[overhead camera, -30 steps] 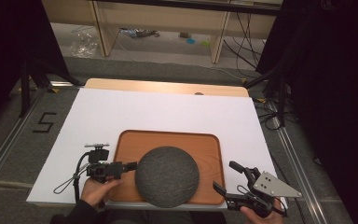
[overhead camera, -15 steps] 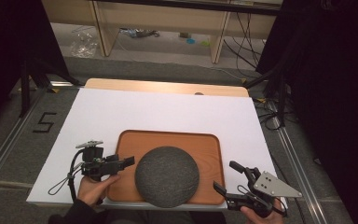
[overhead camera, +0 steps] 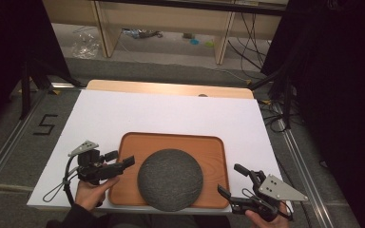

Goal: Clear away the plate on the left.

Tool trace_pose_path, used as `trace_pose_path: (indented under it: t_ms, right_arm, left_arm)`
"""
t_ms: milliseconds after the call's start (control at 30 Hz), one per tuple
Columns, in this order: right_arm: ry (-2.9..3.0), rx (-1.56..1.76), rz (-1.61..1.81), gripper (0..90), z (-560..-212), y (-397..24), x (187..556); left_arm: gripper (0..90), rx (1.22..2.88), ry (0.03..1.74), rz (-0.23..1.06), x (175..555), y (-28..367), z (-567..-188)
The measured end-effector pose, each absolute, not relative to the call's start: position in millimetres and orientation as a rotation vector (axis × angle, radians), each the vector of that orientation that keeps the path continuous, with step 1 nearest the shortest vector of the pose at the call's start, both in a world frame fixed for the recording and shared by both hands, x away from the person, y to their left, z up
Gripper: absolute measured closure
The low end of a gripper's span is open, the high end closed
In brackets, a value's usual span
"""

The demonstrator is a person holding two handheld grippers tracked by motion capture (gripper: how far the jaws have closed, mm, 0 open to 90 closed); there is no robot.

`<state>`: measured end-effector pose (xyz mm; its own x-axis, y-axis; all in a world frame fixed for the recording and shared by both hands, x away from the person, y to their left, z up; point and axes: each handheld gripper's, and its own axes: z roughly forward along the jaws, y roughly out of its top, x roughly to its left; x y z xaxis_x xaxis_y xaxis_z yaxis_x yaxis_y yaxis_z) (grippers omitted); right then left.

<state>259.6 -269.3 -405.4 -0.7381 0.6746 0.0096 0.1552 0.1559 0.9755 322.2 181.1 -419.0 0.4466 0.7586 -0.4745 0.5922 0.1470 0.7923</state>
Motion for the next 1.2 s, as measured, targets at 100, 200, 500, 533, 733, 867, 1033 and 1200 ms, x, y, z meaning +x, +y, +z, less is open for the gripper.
trace_pose_path:
  t_ms: [100, 200, 500, 533, 733, 867, 1033, 1200]
  right_arm:
    - [2.004, 0.782, 1.616, 17.5, -405.6, -269.4, 260.1]
    - [2.007, 0.787, 1.613, 17.5, -405.3, -269.4, 259.5]
    - [2.015, 0.779, 1.631, 17.3, -405.6, -268.7, 259.7]
    - [2.001, 0.789, 1.620, 17.3, -405.7, -269.0, 259.5]
    - [2.019, 0.777, 1.626, 17.1, -405.4, -268.4, 259.4]
    - [2.016, 0.776, 1.631, 17.0, -405.7, -268.1, 259.7]
    - [2.012, 0.776, 1.635, 16.4, -405.6, -268.2, 259.6]
    - [2.011, 0.771, 1.637, 16.3, -405.7, -267.5, 259.6]
  left_arm:
    - [19.2, 1.541, 1.198, 0.212, 318.0, 182.6, -415.3]
    - [19.0, 1.540, 1.168, 0.227, 314.8, 183.6, -412.6]
    - [18.2, 1.610, 1.080, 0.297, 299.6, 184.4, -406.9]
    - [18.1, 1.618, 1.067, 0.308, 297.7, 184.7, -406.3]
    - [18.3, 1.631, 0.983, 0.340, 287.3, 182.2, -403.0]
    - [17.7, 1.658, 0.926, 0.376, 281.4, 179.0, -401.1]
    - [16.8, 1.686, 0.885, 0.395, 273.1, 174.3, -401.3]
    - [16.5, 1.712, 0.866, 0.383, 269.3, 171.3, -404.5]
